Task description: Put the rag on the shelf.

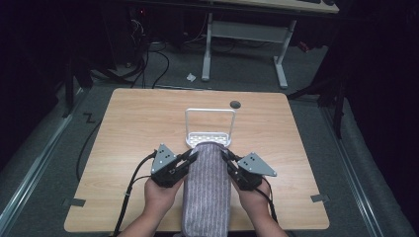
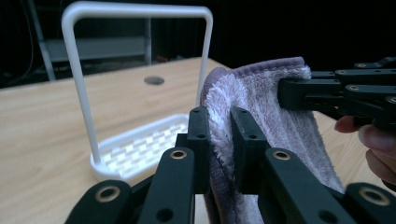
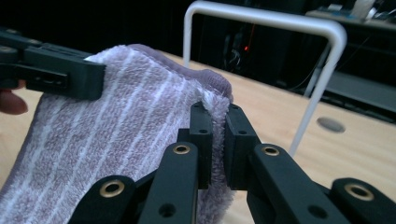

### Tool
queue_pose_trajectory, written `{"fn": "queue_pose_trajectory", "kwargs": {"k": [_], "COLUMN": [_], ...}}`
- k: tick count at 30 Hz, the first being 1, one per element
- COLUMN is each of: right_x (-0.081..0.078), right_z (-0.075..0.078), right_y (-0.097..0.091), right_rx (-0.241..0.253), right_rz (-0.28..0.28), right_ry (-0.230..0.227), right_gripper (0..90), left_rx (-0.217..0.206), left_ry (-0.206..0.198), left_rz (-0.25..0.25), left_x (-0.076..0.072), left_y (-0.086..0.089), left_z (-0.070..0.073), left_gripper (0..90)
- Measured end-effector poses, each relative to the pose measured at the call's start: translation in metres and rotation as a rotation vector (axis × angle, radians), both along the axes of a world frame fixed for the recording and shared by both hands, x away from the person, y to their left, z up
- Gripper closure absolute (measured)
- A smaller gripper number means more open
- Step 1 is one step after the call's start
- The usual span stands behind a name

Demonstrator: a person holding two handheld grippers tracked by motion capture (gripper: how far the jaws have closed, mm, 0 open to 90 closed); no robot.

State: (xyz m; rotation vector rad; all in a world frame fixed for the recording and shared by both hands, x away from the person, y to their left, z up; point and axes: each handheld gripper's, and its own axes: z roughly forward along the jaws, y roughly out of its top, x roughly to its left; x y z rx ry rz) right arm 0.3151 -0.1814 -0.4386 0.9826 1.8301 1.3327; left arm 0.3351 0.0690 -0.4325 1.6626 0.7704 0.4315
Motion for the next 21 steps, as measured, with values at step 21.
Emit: {"fn": "queue_pose_trajectory", "kwargs": {"k": [21], "right_x": [0.005], "right_z": [0.061], "right_y": [-0.009], "right_rx": [0.085], "right_rz": [-0.019], "right_ry": [-0.144], "right_gripper": [84.1], "left_rx": [-0.04], "left_ry": [-0.153], "left_rz": [0.011], "left_x": [0.009], "left_y": [-0.004], "left_z": [0.057], "left_gripper": [79.6]}}
